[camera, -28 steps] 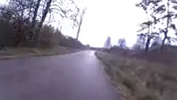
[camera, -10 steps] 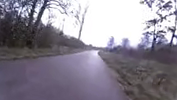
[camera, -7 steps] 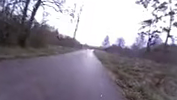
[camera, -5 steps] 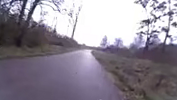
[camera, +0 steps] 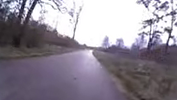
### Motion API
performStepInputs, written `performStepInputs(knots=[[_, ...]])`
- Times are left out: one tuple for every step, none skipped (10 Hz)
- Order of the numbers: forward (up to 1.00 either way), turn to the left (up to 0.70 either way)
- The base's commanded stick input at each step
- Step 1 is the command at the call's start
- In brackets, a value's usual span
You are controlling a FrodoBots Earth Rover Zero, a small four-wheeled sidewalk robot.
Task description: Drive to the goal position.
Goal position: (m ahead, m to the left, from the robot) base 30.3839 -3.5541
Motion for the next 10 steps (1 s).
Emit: performStepInputs(knots=[[1.0,0.0],[1.0,0.0],[1.0,0.0],[1.0,0.0],[1.0,0.0],[1.0,0.0],[1.0,-0.02],[1.0,-0.21],[1.0,-0.4],[1.0,-0.28]])
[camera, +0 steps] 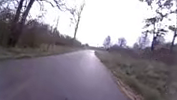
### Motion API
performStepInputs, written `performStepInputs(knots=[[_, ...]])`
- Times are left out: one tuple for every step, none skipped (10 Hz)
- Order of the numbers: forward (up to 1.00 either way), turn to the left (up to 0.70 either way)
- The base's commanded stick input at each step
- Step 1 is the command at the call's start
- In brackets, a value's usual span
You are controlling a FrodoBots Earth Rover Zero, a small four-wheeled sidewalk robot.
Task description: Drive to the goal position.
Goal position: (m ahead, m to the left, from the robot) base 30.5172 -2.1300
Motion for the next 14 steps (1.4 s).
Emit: performStepInputs(knots=[[1.0,-0.01],[1.0,0.0],[1.0,0.0],[1.0,0.0],[1.0,0.0],[1.0,0.0],[1.0,0.0],[1.0,0.0],[1.0,0.0],[1.0,0.0],[1.0,0.0],[1.0,0.0],[1.0,0.0],[1.0,-0.14]])
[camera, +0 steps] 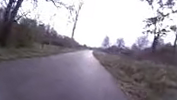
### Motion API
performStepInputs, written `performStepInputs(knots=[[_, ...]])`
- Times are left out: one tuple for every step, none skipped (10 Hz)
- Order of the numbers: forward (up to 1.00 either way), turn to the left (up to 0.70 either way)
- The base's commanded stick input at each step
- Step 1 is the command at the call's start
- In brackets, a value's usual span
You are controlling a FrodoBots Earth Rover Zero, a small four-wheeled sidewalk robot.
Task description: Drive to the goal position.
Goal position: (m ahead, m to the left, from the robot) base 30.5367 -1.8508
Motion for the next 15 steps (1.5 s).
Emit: performStepInputs(knots=[[1.0,-0.32],[1.0,-0.38],[1.0,-0.4],[1.0,-0.4],[1.0,-0.31],[1.0,-0.13],[1.0,-0.04],[1.0,0.0],[1.0,0.0],[1.0,0.0],[1.0,0.0],[1.0,0.0],[1.0,0.0],[1.0,0.0],[1.0,0.0]])
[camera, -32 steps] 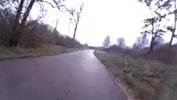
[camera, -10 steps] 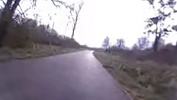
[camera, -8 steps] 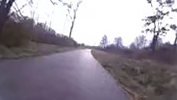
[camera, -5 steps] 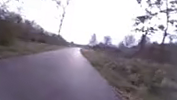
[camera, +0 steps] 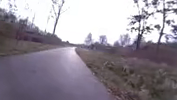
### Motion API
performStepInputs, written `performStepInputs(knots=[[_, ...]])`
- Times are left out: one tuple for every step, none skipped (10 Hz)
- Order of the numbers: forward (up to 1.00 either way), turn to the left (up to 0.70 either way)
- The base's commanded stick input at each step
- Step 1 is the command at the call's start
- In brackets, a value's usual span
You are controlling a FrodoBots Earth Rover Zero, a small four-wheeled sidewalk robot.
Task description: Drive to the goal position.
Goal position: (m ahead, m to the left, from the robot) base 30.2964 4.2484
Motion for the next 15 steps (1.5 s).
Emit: performStepInputs(knots=[[1.0,0.0],[1.0,0.0],[1.0,0.0],[1.0,0.07],[1.0,0.4],[1.0,0.4],[1.0,0.4],[1.0,0.4],[1.0,0.3],[1.0,0.02],[1.0,0.0],[1.0,0.0],[1.0,0.0],[1.0,0.0],[1.0,0.0]])
